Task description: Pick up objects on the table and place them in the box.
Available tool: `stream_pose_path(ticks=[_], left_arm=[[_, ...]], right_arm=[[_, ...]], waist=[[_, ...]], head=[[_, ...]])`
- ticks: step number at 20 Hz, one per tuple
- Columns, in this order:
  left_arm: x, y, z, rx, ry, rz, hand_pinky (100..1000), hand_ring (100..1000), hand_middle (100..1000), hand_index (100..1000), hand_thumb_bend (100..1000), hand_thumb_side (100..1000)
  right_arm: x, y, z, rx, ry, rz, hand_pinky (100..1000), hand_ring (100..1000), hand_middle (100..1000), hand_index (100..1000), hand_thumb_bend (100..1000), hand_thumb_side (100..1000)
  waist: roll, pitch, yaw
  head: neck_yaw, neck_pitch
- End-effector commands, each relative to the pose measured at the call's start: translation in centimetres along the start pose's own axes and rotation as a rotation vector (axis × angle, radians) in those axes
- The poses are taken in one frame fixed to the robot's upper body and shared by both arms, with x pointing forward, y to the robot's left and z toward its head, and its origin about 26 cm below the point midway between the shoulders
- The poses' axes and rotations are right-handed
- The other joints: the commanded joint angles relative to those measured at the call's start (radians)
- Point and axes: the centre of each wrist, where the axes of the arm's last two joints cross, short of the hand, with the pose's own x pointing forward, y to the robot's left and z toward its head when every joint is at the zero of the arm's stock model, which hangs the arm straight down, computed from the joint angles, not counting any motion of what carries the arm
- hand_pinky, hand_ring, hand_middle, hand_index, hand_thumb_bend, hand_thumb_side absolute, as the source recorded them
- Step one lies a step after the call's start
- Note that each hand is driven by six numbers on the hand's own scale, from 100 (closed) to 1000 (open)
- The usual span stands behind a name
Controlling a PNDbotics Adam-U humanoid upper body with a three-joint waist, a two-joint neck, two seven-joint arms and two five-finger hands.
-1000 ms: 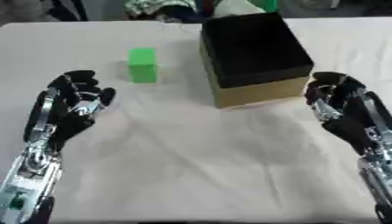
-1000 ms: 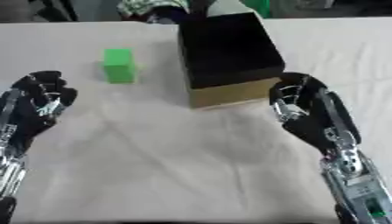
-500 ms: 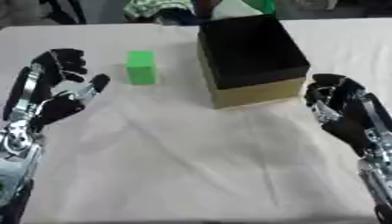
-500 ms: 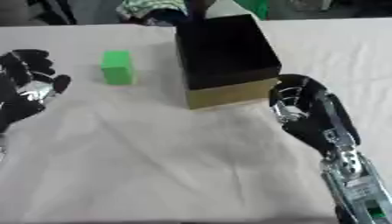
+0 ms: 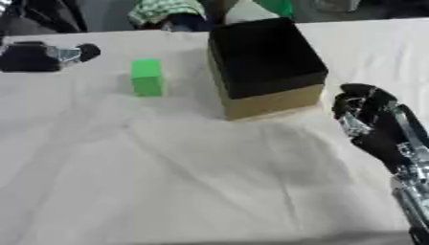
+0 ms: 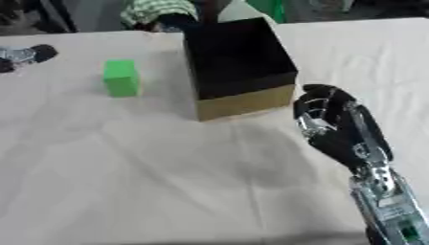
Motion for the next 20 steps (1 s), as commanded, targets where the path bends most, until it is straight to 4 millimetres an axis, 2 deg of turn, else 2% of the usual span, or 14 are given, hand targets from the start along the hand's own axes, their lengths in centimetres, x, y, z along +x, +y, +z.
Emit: stream_pose_path(ticks=[1, 6, 10, 15, 20], left_arm=[[-1.1, 1.3, -2.1, -0.057, 0.053, -0.141, 671, 645, 615, 759, 860, 364], [-2.5, -1.1, -6.0, -0.136, 0.123, -0.209, 677, 647, 616, 753, 875, 377], [-3.0, -3.5, -8.2, -0.217, 0.121, -0.251, 696, 656, 616, 742, 897, 385], [-3.6, -5.3, -9.6, -0.303, 0.127, -0.283, 702, 658, 594, 731, 894, 398], [-4.3, -6.1, -9.9, -0.36, 0.15, -0.282, 705, 656, 587, 723, 869, 394]], right_arm=[[0.4, -0.3, -0.2, 0.016, -0.016, 0.019, 608, 628, 625, 763, 211, 332], [0.3, -0.2, 0.0, 0.028, -0.009, 0.018, 608, 628, 625, 763, 211, 335], [0.2, -0.1, 0.0, 0.038, -0.008, 0.018, 608, 628, 625, 763, 212, 338], [0.3, 0.1, -0.2, 0.054, -0.012, 0.015, 608, 627, 624, 763, 211, 341], [0.4, 0.3, -0.2, 0.065, -0.014, 0.014, 608, 627, 624, 763, 210, 342]], waist=[[0.001, -0.02, -0.004], [0.0, -0.026, -0.02], [0.0, -0.025, -0.036], [0.0, -0.023, -0.058], [0.004, -0.021, -0.075]], head=[[-0.001, 0.0], [-0.003, -0.002], [0.002, -0.004], [0.013, -0.007], [0.021, -0.01]])
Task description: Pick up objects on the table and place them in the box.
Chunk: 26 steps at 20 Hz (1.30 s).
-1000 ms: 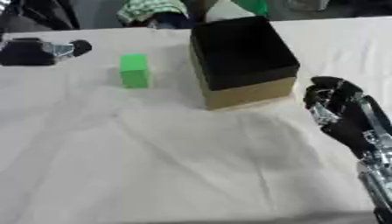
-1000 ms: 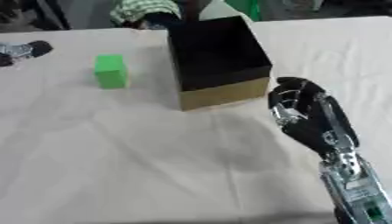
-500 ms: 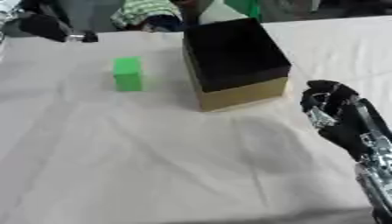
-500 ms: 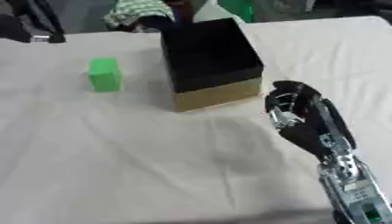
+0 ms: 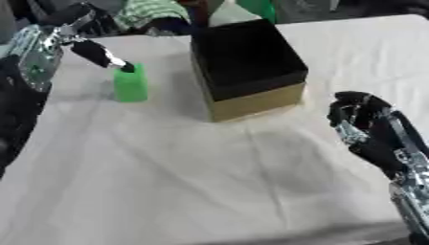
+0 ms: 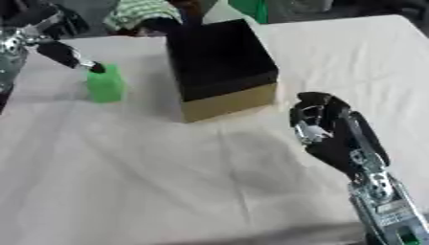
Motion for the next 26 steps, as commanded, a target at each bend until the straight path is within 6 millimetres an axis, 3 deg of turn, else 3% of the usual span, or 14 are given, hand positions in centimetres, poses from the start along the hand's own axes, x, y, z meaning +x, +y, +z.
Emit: stream_pose_path(ticks=[1, 26], left_arm=[[-0.4, 1.3, -0.1, 0.0, 0.005, -0.016, 705, 647, 583, 722, 865, 394], [-1.2, -1.1, -0.3, -0.2, 0.037, -0.069, 696, 591, 513, 686, 738, 238]], right_arm=[[0.5, -0.5, -0.3, 0.011, -0.018, 0.02, 608, 627, 624, 763, 210, 342], [0.5, -0.5, -0.4, 0.01, -0.022, 0.018, 608, 628, 623, 763, 204, 347]], waist=[[-0.001, -0.014, -0.005], [0.006, -0.007, -0.016]], head=[[0.006, -0.01], [0.005, -0.015]])
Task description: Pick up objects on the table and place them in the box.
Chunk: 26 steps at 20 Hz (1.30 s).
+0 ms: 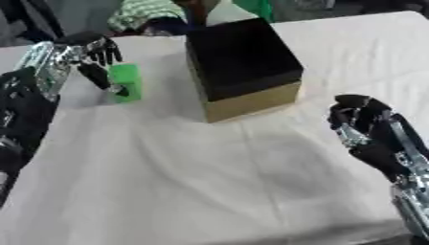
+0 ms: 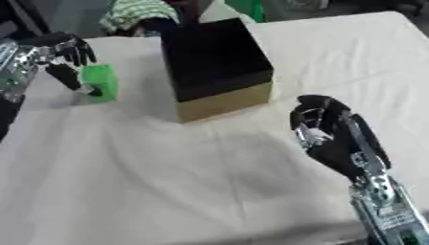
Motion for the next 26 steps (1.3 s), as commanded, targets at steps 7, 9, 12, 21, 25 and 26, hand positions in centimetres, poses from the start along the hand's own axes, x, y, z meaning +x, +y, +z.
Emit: stream_pose_path(ticks=[7, 9, 12, 21, 25, 26], left_arm=[[-0.2, 1.6, 0.5, 0.041, 0.027, -0.034, 630, 440, 310, 510, 658, 100], [-0.1, 1.9, 0.6, 0.087, 0.029, -0.045, 611, 404, 259, 465, 640, 100], [0.2, 2.8, 0.9, 0.168, 0.013, -0.048, 588, 383, 230, 440, 620, 100], [5.8, 7.1, 2.1, 0.44, -0.186, -0.059, 586, 415, 253, 462, 591, 100], [9.2, 7.7, 2.1, 0.499, -0.291, -0.029, 588, 427, 256, 466, 577, 100], [10.0, 7.7, 2.0, 0.509, -0.311, -0.018, 589, 428, 256, 466, 574, 100]], right_arm=[[0.6, -0.6, -0.3, -0.001, -0.022, 0.018, 608, 628, 623, 763, 202, 347], [0.6, -0.6, -0.3, -0.001, -0.022, 0.017, 608, 628, 623, 763, 202, 347], [0.5, -0.6, -0.3, -0.002, -0.021, 0.018, 608, 628, 623, 763, 201, 347], [0.4, -0.5, -0.2, 0.002, -0.018, 0.014, 608, 627, 623, 763, 197, 348], [0.4, -0.4, -0.3, 0.008, -0.018, 0.01, 608, 627, 623, 764, 198, 348], [0.4, -0.4, -0.3, 0.01, -0.019, 0.009, 608, 627, 623, 764, 197, 348]], waist=[[-0.001, -0.015, -0.002], [-0.001, -0.016, -0.001], [-0.001, -0.018, 0.002], [-0.003, -0.026, 0.006], [-0.006, -0.027, 0.001], [-0.006, -0.027, 0.0]], head=[[0.002, -0.01], [0.001, -0.009], [-0.001, -0.008], [-0.001, -0.006], [0.007, -0.008], [0.01, -0.009]])
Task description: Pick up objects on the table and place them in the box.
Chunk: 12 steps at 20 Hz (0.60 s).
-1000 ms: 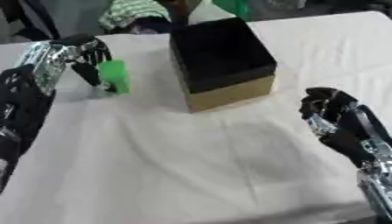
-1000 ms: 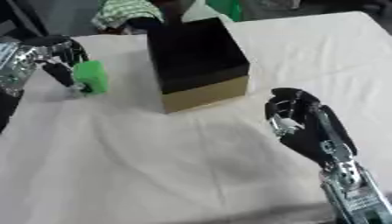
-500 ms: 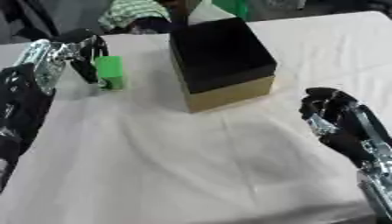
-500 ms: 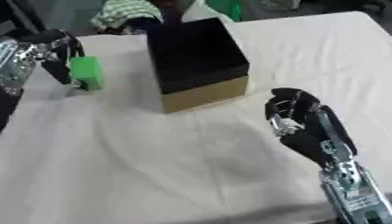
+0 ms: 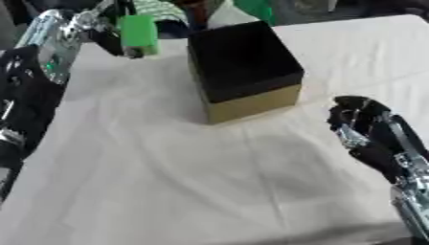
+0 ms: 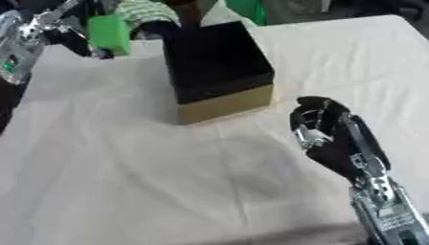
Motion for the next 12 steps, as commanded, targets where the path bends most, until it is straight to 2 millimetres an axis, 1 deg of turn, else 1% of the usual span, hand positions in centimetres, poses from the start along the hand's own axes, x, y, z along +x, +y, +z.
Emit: stream_pose_path(ticks=[1, 4, 7, 12], left_arm=[[2.7, 1.5, -1.1, 0.079, -0.076, 0.021, 590, 432, 260, 471, 573, 100], [4.7, 0.3, -1.9, 0.076, -0.13, 0.055, 596, 442, 270, 482, 583, 100], [6.2, -1.2, -2.4, 0.047, -0.172, 0.041, 606, 454, 287, 500, 603, 100], [7.8, -3.8, -2.8, -0.005, -0.204, 0.011, 616, 481, 338, 544, 631, 100]], right_arm=[[0.5, -0.3, -0.3, 0.009, -0.019, 0.009, 608, 627, 623, 764, 198, 348], [0.5, -0.2, -0.4, 0.018, -0.021, 0.005, 608, 627, 623, 764, 196, 350], [0.6, 0.0, -0.5, 0.029, -0.025, 0.001, 608, 627, 622, 764, 196, 351], [0.7, 0.2, -0.6, 0.037, -0.027, -0.003, 607, 627, 622, 764, 195, 352]], waist=[[-0.005, -0.02, -0.004], [-0.006, -0.02, -0.007], [-0.009, -0.019, -0.013], [-0.011, -0.017, -0.023]], head=[[0.011, -0.007], [0.013, -0.01], [0.015, -0.014], [0.014, -0.021]])
